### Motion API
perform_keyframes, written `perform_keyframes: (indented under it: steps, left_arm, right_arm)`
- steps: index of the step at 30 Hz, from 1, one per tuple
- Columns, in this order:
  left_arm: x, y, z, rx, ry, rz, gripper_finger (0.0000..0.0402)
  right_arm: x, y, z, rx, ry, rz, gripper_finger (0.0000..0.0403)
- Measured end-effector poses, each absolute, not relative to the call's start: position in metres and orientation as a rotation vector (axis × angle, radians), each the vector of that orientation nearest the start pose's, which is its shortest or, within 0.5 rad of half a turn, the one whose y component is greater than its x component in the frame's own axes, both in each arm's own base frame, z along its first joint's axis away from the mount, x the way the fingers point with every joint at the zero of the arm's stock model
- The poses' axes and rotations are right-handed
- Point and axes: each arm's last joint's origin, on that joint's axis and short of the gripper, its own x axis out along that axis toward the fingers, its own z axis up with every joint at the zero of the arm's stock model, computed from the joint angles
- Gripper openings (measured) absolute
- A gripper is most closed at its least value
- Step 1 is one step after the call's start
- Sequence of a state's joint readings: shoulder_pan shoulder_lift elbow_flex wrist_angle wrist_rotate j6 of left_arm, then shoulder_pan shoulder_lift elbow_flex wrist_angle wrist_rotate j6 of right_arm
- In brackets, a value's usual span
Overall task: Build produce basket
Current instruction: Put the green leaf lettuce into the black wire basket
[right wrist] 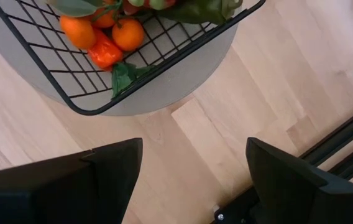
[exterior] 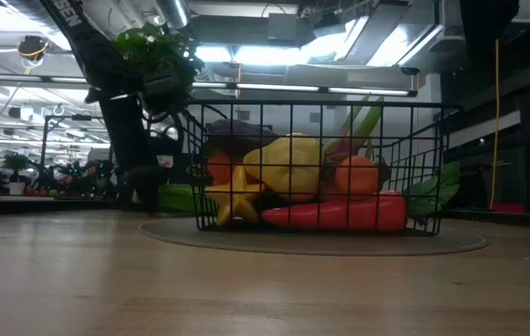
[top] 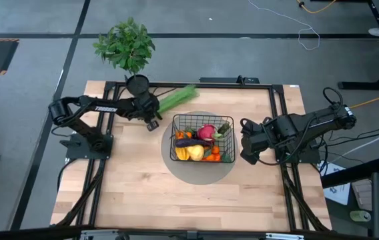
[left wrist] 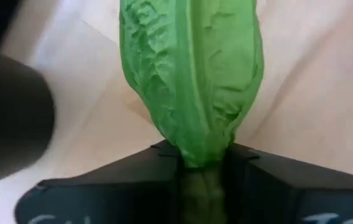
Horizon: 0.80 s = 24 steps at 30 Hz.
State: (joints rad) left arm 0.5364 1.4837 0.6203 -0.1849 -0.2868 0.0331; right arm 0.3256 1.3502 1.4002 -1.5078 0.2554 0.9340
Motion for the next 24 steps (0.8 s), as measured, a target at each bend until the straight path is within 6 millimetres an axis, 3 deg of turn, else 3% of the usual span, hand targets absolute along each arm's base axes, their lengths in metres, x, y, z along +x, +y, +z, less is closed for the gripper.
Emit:
perform_keyframes:
  steps: [6, 16, 19, 24]
  left_arm:
    - [0.222, 0.12, 0.172, -0.044, 0.959, 0.703, 0.0034]
    - [0.232, 0.066, 0.265, 0.031, 0.653, 0.617, 0.0034]
    - [0.238, 0.043, 0.277, -0.042, 0.595, 0.44, 0.0034]
    - [0.251, 0.007, 0.276, -0.057, 0.602, 0.254, 0.0034]
  right_arm:
    - [0.206, 0.062, 0.338, 0.362, 1.272, -0.575, 0.0274]
    - [0.206, 0.062, 0.338, 0.365, 1.268, -0.573, 0.0274]
    - [0.206, 0.062, 0.338, 0.365, 1.267, -0.572, 0.0275]
    - [0.207, 0.062, 0.338, 0.366, 1.266, -0.572, 0.0274]
